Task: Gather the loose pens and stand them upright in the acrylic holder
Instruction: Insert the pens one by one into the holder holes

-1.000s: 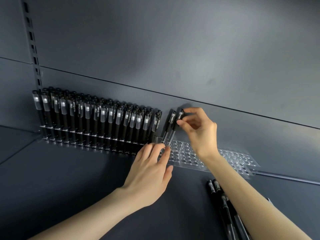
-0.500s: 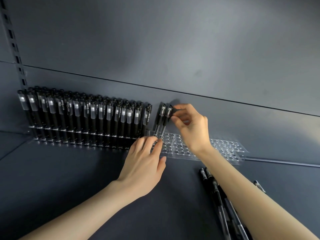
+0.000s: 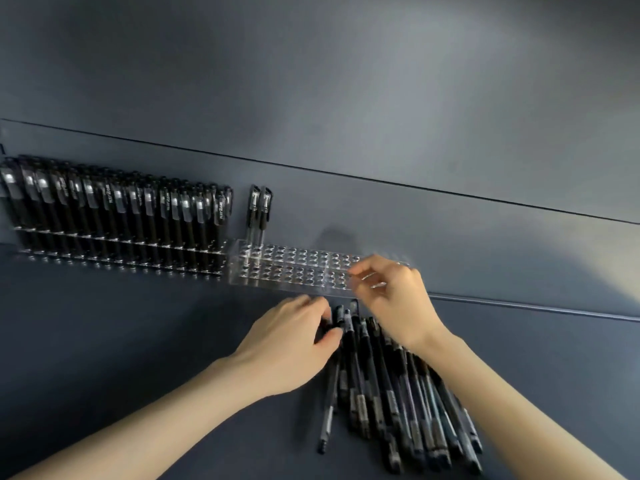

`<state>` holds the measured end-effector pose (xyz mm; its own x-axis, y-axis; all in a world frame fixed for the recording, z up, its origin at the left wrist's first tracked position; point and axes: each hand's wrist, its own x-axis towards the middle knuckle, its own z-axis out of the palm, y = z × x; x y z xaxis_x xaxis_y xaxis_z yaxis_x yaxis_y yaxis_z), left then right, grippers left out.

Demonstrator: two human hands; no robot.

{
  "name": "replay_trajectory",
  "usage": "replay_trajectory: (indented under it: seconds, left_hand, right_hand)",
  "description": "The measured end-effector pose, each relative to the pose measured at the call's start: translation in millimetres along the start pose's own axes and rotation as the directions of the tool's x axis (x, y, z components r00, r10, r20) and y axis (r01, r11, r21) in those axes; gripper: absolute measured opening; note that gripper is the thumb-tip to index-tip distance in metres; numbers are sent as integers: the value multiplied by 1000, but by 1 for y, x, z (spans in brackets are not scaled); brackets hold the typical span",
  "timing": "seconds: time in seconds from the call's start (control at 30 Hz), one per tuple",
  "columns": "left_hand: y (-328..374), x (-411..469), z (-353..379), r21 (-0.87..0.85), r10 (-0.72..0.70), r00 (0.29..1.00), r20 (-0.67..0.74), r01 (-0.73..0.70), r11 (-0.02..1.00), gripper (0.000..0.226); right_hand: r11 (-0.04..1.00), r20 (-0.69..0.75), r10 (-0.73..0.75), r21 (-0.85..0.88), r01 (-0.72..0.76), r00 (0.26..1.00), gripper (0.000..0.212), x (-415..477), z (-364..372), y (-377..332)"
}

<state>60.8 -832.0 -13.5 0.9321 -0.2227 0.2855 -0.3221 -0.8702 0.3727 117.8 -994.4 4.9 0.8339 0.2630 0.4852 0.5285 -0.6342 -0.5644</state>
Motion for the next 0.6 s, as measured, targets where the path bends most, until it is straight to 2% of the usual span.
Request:
replay_trajectory:
  seconds: [0.2, 0.27, 0.37, 0.47, 0.6]
  left_hand:
    - [49, -18, 25, 32, -207, 978, 23, 206, 978, 56]
    - [59, -21, 31, 19, -274, 962, 2, 274, 961, 57]
    - [64, -22, 33, -60, -385, 923, 0, 384, 921, 58]
    - [61, -18, 31, -67, -439, 898, -29, 436, 897, 53]
    - [57, -13, 29, -18, -441, 897, -30, 441, 897, 33]
  right_hand:
    - [993, 224, -78, -68, 95, 971, 16, -42, -30, 37]
    - [983, 300, -96, -123, 139, 949, 25, -53, -31, 44]
    - [981, 338, -114, -114, 160, 934, 33, -62, -30, 49]
    - [984, 335, -107, -98, 147, 936, 34, -62, -29, 50]
    - [988, 338, -94, -85, 130, 936, 34, -62, -29, 50]
